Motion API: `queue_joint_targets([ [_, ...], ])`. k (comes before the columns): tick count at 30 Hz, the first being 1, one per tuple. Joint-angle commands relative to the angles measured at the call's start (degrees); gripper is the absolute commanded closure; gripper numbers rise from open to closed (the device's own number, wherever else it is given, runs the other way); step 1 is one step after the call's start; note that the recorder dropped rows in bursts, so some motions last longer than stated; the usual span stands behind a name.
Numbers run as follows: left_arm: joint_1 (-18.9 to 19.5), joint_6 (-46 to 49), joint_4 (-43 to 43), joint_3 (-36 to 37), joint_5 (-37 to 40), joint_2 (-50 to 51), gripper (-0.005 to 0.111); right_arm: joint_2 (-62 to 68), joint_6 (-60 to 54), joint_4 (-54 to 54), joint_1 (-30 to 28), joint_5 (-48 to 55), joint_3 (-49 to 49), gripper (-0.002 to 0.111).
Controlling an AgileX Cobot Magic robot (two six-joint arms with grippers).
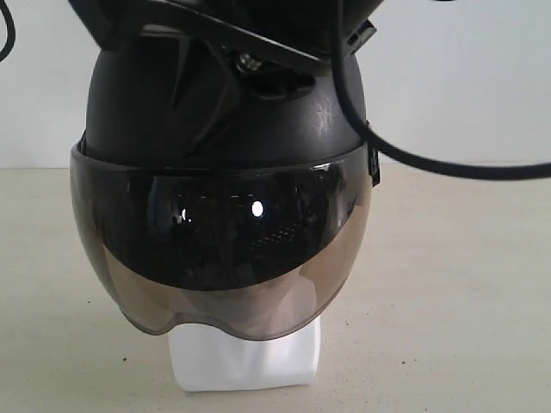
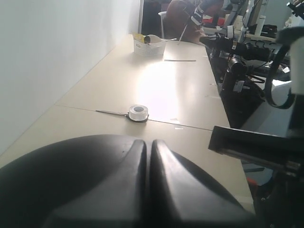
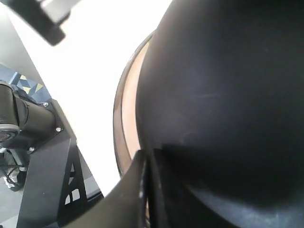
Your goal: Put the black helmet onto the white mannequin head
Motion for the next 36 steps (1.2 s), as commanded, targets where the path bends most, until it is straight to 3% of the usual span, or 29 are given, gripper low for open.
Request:
queue_joint_targets([
  [1,-0.3,-0.2,1.9,0.7,0.1,0.1,0.102,-0.2,-0.1,-1.1,-0.1,0.1,3.0,0.108],
  [8,-0.3,-0.2,1.9,0.7,0.1,0.1,0.102,-0.2,-0.3,-0.5,-0.1,0.1,8.2,0.108],
  [20,-0.3,-0.2,1.9,0.7,0.1,0.1,0.102,-6.4,-2.7,-1.0,-0.1,0.1,4.6,0.108],
  [29,-0.3,-0.2,1.9,0.5,1.2,-3.0,0.102,-20.7,-2.1,-23.7,-0.1,0.1,-1.1,0.108],
  [36,-0.3,0.0,1.9,0.1,9.5,-11.0,0.102,-32.7,5.6,-30.9,-0.1,0.1,9.2,0.108],
])
